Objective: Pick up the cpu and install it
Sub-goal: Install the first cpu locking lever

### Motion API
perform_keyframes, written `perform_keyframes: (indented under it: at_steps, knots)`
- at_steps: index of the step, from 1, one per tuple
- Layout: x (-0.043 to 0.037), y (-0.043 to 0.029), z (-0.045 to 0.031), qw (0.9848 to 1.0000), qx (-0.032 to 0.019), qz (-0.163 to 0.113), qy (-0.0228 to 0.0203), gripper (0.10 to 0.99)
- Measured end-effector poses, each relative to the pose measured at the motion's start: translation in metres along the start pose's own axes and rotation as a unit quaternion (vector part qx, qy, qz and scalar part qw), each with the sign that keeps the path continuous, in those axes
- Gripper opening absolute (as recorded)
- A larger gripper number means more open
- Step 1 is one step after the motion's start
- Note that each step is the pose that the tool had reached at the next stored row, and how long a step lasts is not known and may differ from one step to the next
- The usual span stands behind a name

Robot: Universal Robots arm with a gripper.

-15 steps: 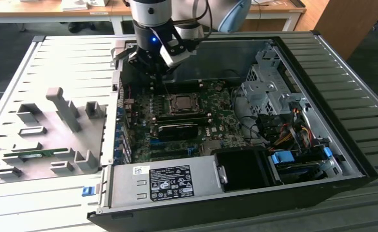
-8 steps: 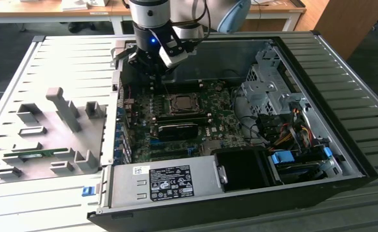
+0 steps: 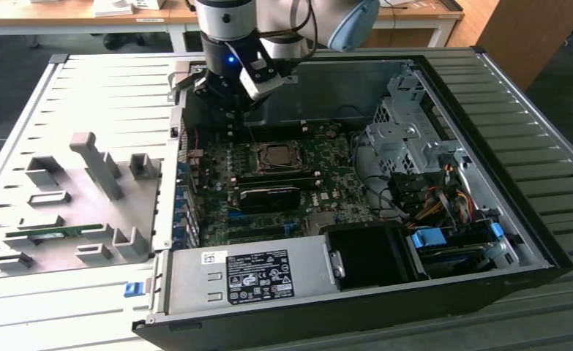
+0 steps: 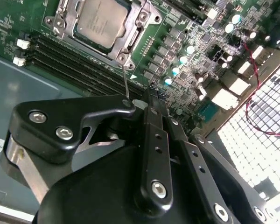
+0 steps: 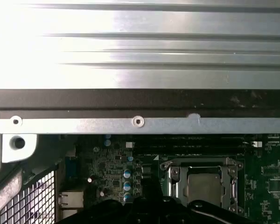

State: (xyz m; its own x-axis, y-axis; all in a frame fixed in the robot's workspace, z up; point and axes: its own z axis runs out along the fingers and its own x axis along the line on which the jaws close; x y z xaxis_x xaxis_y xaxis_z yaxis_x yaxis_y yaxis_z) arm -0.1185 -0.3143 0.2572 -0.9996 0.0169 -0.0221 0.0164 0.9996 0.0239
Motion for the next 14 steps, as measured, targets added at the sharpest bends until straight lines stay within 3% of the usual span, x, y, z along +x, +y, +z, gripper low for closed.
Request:
perform_keyframes:
  at_steps: [5, 14]
  knots:
    - [0.0001, 0.004, 0.0011, 1.0, 0.0001, 0.0, -0.0004, 0.106]
    - [-0.0038, 0.0042, 0.0024, 1.0, 0.0003, 0.0, -0.0006, 0.106]
